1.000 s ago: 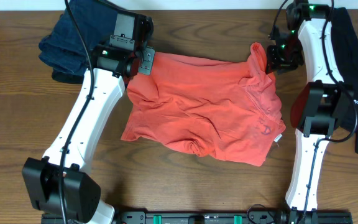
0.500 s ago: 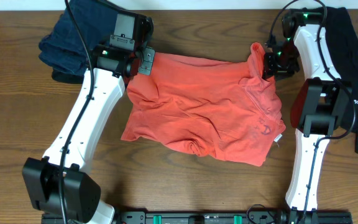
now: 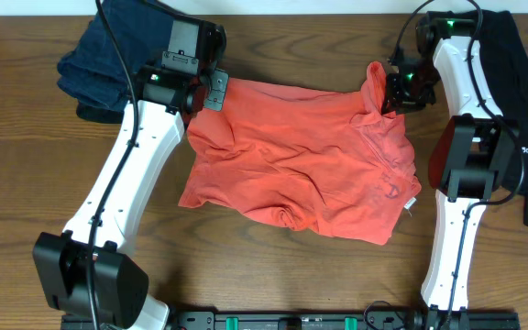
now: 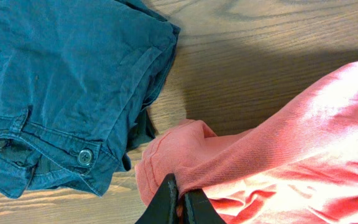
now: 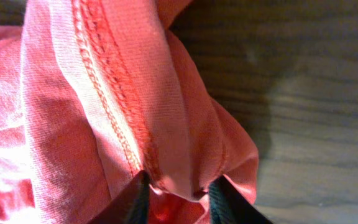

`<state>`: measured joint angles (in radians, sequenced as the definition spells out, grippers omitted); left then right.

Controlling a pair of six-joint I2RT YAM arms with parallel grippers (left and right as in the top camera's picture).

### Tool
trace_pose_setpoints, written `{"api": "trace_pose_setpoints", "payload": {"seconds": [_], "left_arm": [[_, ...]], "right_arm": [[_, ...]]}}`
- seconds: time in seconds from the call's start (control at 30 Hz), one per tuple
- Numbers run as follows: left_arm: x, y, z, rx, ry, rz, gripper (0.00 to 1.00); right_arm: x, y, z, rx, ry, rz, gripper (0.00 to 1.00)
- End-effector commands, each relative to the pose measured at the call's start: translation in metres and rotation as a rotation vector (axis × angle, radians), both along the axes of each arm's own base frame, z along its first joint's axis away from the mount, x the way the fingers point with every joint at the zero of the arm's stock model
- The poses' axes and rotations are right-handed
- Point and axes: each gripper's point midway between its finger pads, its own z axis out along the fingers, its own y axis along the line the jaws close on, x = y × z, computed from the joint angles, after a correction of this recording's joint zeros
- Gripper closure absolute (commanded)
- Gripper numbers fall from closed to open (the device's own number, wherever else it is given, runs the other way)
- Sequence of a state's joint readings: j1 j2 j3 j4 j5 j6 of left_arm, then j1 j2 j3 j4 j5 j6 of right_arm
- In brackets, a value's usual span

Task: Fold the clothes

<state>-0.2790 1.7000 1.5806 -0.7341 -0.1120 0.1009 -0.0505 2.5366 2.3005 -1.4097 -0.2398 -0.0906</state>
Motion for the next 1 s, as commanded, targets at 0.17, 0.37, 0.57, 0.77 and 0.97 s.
{"api": "trace_pose_setpoints", "payload": {"seconds": [0.17,0.37,0.57,0.77,0.97], "left_arm": [[-0.001,0.001,-0.001,0.011,0.005,0.005,0.94],[-0.001,0.001,-0.001,0.013,0.004,0.003,0.94],[-0.001,0.001,-0.001,0.013,0.004,0.003,0.94],[-0.001,0.001,-0.001,0.013,0.005,0.003,0.94],[-0.002,0.001,-0.002,0.014,0.01,0.002,0.94]], "right_arm": [[-0.01,0.007,0.011,0.028,0.019,0.05,0.69],[-0.019,0.007,0.023,0.039,0.036,0.128,0.57],[-0.022,0.007,0.024,0.043,0.04,0.157,0.54],[-0.014,0.01,0.023,0.039,0.007,0.165,0.51],[-0.001,0.019,0.017,0.031,-0.049,0.182,0.48]]}}
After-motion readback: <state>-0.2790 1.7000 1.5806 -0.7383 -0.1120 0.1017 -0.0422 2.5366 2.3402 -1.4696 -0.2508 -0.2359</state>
